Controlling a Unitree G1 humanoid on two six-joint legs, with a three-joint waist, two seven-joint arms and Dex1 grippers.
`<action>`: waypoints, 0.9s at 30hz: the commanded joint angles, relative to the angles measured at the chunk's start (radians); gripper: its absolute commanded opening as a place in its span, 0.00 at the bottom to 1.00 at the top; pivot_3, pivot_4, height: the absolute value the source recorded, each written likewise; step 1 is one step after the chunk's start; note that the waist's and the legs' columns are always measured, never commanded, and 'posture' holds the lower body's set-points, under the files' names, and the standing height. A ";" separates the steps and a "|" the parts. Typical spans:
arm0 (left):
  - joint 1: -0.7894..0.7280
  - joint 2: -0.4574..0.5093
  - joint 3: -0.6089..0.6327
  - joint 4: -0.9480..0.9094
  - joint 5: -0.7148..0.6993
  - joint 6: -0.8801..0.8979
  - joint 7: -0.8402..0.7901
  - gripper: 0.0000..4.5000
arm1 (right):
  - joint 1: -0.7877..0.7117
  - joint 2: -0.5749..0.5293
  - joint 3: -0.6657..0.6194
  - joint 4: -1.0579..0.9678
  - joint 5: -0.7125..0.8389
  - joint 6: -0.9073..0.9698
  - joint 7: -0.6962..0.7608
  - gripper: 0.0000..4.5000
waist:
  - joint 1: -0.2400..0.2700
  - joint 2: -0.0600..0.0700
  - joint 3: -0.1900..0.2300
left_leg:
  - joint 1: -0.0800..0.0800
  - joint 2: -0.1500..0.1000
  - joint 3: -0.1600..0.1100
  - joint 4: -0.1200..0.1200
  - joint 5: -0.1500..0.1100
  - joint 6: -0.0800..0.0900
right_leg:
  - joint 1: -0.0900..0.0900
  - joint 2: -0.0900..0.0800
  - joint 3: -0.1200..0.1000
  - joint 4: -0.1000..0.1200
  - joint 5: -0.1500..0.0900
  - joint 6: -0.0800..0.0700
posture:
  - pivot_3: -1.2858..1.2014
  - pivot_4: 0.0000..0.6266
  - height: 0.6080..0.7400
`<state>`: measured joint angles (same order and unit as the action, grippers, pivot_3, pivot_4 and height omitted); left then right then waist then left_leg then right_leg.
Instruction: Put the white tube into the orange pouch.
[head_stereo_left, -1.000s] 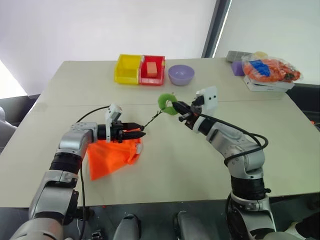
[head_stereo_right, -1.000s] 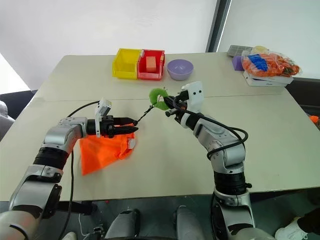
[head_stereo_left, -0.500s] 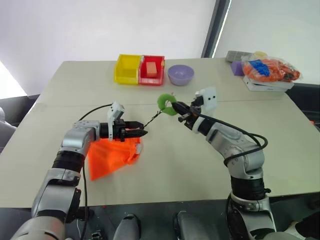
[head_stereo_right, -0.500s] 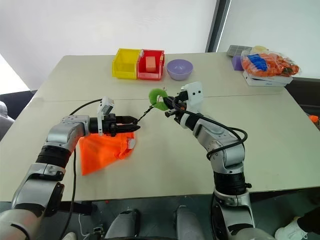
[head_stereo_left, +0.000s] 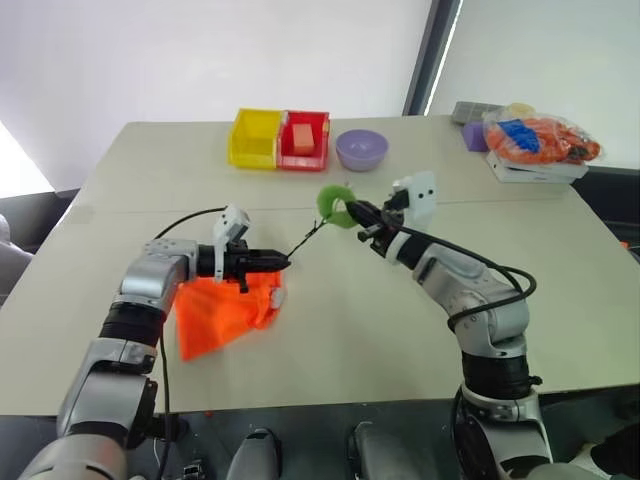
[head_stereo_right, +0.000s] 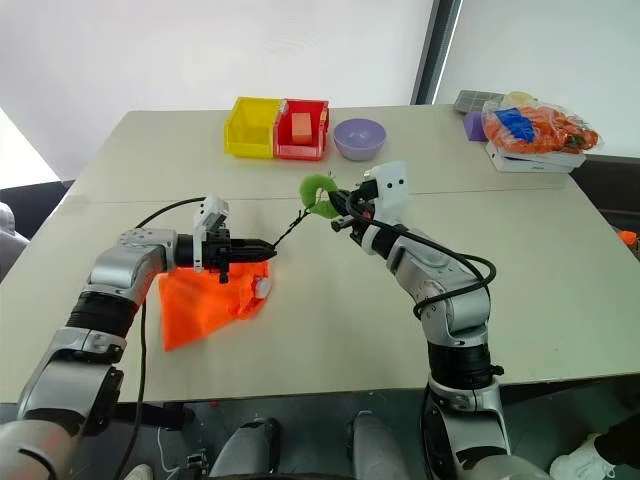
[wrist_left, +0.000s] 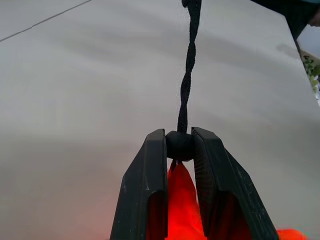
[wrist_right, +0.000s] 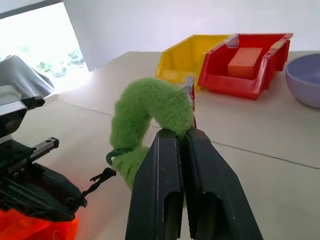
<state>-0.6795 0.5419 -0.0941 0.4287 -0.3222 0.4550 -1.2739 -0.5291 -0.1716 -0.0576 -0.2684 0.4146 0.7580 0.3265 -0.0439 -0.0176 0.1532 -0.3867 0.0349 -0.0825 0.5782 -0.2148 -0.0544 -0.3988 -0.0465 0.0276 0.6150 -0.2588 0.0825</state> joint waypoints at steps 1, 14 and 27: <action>0.049 0.039 -0.023 -0.111 0.006 0.007 -0.031 0.05 | -0.077 -0.002 -0.065 0.051 -0.029 -0.057 -0.075 0.00 | -0.001 0.000 0.000 | 0.000 0.000 0.000 0.000 0.000 0.000 | 0.000 0.000 0.000 0.000 0.000 0.000 | 0.52 0.24 1.00; 0.250 0.118 -0.061 -0.479 -0.008 0.093 0.019 0.05 | -0.182 -0.058 -0.156 0.364 -0.139 -0.224 -0.259 0.00 | 0.001 0.001 0.001 | 0.000 0.000 0.000 0.000 0.000 0.000 | 0.000 0.000 0.000 0.000 0.000 0.000 | 0.52 0.24 1.00; 0.361 0.166 -0.038 -0.572 -0.043 0.116 0.079 0.05 | -0.122 -0.106 -0.028 0.395 -0.172 -0.193 -0.166 0.00 | 0.000 0.003 0.001 | 0.001 0.000 0.000 0.000 0.000 0.000 | 0.001 0.000 0.001 0.000 0.000 -0.001 | 0.52 0.24 1.00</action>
<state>-0.3341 0.7010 -0.1419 -0.1487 -0.3546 0.5549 -1.1950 -0.6536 -0.2464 -0.0800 0.1890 0.2553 0.5637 0.1364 -0.0440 -0.0150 0.1546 -0.3856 0.0350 -0.0823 0.5782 -0.2148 -0.0543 -0.3976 -0.0467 0.0281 0.6145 -0.2592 0.0818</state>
